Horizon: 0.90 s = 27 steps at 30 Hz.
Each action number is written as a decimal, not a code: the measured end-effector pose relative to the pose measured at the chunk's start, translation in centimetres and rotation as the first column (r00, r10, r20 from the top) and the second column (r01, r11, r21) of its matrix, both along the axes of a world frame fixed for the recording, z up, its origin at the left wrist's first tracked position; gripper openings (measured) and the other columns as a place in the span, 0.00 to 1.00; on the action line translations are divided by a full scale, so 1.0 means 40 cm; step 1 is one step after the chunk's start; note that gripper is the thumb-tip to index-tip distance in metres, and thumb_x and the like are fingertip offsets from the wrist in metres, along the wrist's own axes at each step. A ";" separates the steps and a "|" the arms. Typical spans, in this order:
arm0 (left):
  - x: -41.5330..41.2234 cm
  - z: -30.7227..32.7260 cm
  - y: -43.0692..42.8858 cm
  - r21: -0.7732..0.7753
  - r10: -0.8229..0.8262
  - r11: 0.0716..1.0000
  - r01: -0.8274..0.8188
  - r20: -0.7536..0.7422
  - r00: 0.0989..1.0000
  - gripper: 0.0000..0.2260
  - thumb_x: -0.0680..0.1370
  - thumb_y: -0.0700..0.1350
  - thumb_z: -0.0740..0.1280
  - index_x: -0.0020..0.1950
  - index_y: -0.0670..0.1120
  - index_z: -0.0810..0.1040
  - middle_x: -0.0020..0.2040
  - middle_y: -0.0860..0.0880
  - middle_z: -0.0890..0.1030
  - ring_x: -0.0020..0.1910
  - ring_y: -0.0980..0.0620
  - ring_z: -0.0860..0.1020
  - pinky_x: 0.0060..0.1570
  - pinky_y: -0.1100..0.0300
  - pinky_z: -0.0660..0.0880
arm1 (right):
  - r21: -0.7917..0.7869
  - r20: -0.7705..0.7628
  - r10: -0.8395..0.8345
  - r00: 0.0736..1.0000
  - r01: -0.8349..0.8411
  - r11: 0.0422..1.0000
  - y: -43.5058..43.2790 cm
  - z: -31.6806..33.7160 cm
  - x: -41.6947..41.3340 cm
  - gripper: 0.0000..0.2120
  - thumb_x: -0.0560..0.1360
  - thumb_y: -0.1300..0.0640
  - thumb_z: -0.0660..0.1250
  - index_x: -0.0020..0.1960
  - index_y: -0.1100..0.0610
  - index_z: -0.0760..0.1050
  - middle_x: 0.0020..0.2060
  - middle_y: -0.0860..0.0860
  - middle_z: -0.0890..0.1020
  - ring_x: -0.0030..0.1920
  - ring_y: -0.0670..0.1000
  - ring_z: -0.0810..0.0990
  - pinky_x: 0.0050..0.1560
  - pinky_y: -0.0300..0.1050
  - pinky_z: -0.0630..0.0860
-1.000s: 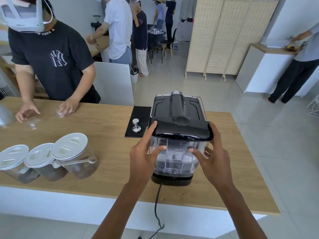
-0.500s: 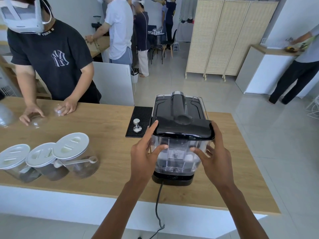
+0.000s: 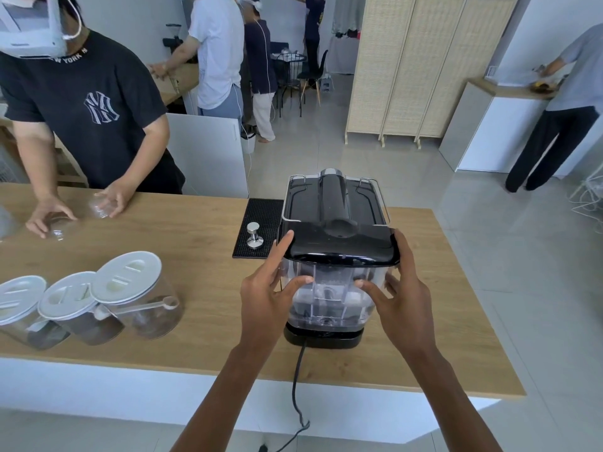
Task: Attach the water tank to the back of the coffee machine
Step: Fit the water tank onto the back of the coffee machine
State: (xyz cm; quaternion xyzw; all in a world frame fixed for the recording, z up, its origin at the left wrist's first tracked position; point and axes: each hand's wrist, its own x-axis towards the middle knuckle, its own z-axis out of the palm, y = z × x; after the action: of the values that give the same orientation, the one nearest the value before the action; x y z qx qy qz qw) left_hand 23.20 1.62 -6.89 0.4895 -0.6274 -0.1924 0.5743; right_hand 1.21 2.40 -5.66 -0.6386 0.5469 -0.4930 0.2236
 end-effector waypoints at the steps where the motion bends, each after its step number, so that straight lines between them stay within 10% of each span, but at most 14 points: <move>1: 0.001 -0.001 0.000 0.003 0.002 1.000 -0.002 0.003 1.000 0.31 0.74 0.53 0.74 0.76 0.53 0.70 0.44 0.55 0.76 0.41 0.56 0.74 0.48 0.76 0.69 | 0.002 -0.003 0.001 1.000 -0.001 1.000 -0.002 -0.005 -0.002 0.44 0.72 0.44 0.72 0.82 0.44 0.54 0.64 0.37 0.80 0.59 0.40 0.80 0.61 0.36 0.74; 5: -0.005 -0.023 0.010 0.022 0.013 1.000 -0.014 0.025 1.000 0.31 0.74 0.42 0.77 0.75 0.48 0.71 0.32 0.53 0.69 0.31 0.59 0.66 0.38 0.70 0.71 | 0.052 -0.028 -0.015 0.999 0.017 0.999 -0.004 -0.053 -0.003 0.45 0.72 0.41 0.70 0.82 0.43 0.51 0.58 0.23 0.73 0.53 0.38 0.80 0.57 0.30 0.72; 11: 0.008 -0.065 0.008 0.023 -0.011 1.000 0.008 0.125 0.992 0.34 0.73 0.40 0.77 0.77 0.48 0.67 0.34 0.55 0.71 0.30 0.61 0.67 0.35 0.59 0.78 | 0.078 -0.014 -0.052 0.999 0.053 0.995 0.003 -0.088 0.011 0.46 0.73 0.42 0.71 0.83 0.42 0.48 0.64 0.30 0.74 0.59 0.39 0.77 0.59 0.33 0.73; 19: 0.014 -0.060 0.012 -0.003 0.013 1.000 -0.013 0.106 0.994 0.35 0.73 0.42 0.77 0.77 0.47 0.66 0.37 0.61 0.71 0.32 0.64 0.71 0.54 0.75 0.74 | 0.087 -0.039 -0.080 0.996 0.083 0.993 -0.004 -0.092 0.017 0.47 0.74 0.47 0.74 0.83 0.42 0.48 0.63 0.25 0.72 0.58 0.40 0.77 0.57 0.32 0.72; 27: 0.007 -0.084 0.017 0.028 0.025 0.999 -0.029 0.153 0.988 0.35 0.78 0.50 0.72 0.79 0.62 0.57 0.65 0.39 0.81 0.63 0.45 0.81 0.67 0.57 0.75 | 0.085 -0.100 -0.121 0.988 0.129 0.988 0.012 -0.091 0.007 0.50 0.73 0.43 0.74 0.82 0.39 0.44 0.76 0.42 0.70 0.67 0.51 0.78 0.59 0.36 0.72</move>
State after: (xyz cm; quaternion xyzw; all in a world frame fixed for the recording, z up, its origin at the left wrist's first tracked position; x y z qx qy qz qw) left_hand 23.46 2.32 -10.26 0.5197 -0.6598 -0.1559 0.5198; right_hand 1.51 2.90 -9.29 -0.6149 0.6177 -0.4498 0.1949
